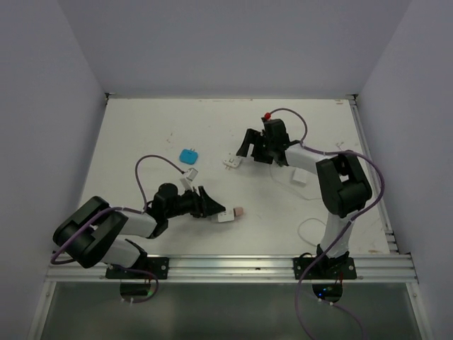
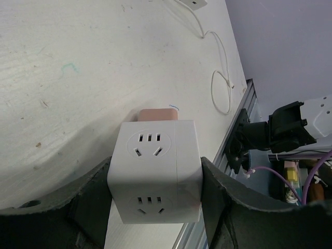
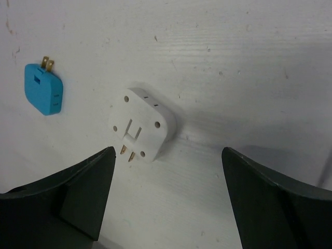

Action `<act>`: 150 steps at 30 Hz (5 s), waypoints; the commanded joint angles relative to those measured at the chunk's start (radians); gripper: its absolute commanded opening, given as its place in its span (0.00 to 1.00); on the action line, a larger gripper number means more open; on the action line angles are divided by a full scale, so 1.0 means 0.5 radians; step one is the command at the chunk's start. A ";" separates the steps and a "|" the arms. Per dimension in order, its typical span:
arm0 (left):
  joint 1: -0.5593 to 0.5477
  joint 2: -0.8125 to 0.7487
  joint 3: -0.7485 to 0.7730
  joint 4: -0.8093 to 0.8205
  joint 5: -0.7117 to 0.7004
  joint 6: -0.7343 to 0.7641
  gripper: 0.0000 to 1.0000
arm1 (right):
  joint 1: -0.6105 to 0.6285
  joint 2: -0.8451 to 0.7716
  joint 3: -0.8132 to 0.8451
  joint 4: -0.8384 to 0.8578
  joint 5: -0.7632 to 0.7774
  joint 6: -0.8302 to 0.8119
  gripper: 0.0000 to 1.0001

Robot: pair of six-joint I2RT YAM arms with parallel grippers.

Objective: Pull the plug off the socket

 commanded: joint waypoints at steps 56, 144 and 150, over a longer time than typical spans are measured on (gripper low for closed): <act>0.470 -0.059 0.634 -0.578 1.093 0.020 0.00 | 0.710 -1.484 -0.976 -0.086 -0.517 -1.568 0.84; -0.281 -0.378 -0.013 -0.281 -1.361 -0.928 0.96 | 0.958 -0.898 -1.148 0.748 0.222 -0.768 0.00; -0.318 -0.286 0.048 -0.240 -1.438 -0.912 0.94 | 0.995 -0.867 -1.123 0.748 0.243 -0.749 0.00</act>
